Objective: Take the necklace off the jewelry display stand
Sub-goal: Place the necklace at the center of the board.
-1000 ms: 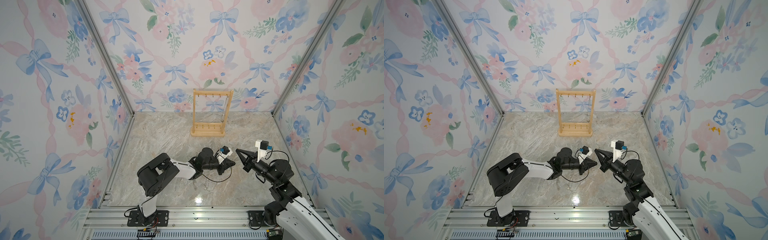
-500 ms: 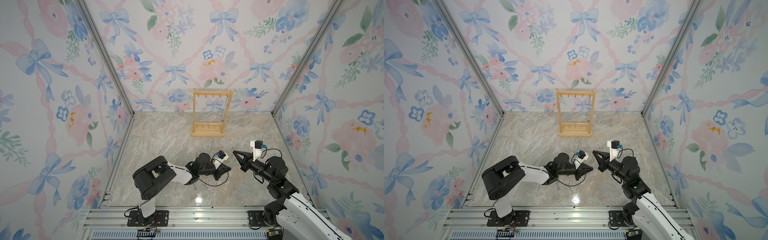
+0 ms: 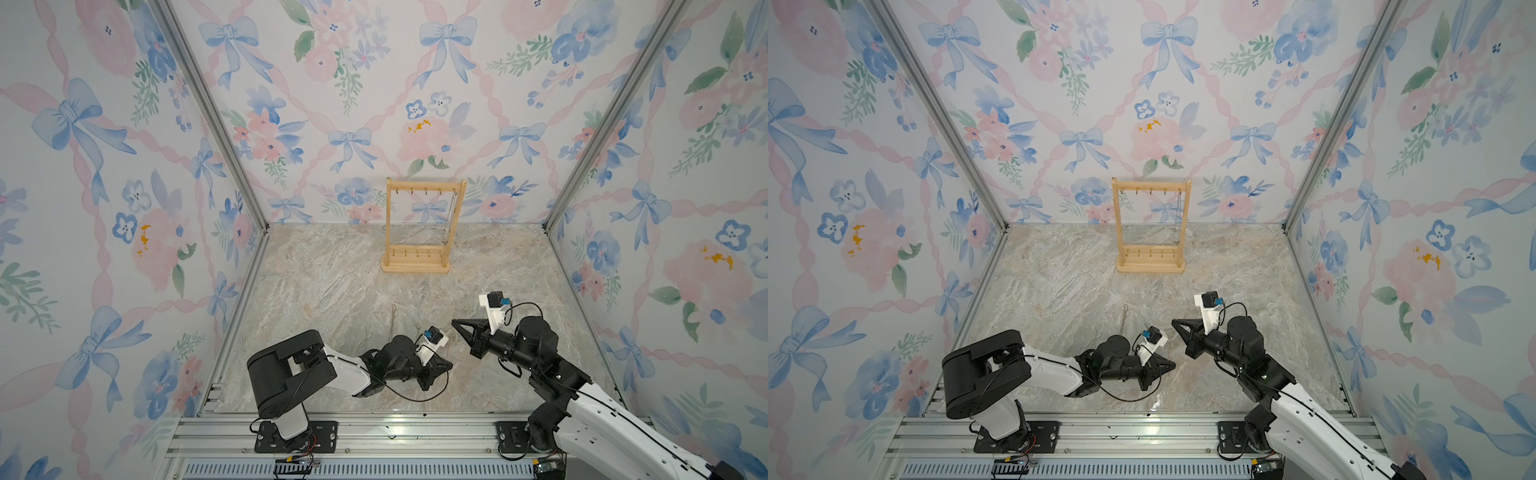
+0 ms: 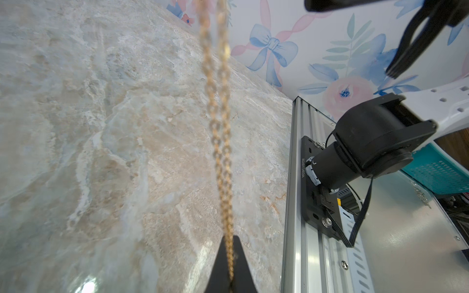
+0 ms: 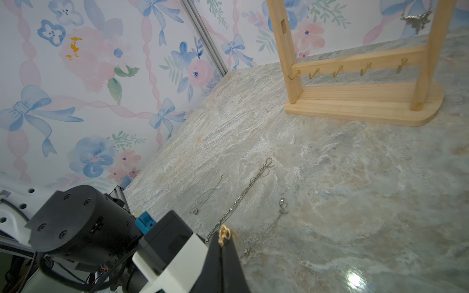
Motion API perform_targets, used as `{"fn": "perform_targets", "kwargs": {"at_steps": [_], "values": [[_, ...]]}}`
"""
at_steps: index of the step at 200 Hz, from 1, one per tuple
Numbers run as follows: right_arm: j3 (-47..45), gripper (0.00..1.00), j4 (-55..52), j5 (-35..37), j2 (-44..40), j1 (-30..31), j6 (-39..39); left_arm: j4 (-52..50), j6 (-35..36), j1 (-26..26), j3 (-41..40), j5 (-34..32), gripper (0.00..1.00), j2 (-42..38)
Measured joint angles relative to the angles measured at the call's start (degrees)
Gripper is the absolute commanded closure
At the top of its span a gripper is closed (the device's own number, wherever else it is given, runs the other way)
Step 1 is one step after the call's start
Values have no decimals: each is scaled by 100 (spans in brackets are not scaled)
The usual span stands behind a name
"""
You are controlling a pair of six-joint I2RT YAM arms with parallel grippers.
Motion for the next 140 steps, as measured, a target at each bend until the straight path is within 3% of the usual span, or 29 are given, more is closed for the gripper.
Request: {"fn": "perform_targets", "kwargs": {"at_steps": [72, 140], "values": [[-354, 100, -315, 363, -245, 461, 9, 22, -470, -487, -278, -459, 100, 153], [-245, 100, -369, 656, 798, 485, -116, -87, -859, -496, -90, -531, 100, 737]]}}
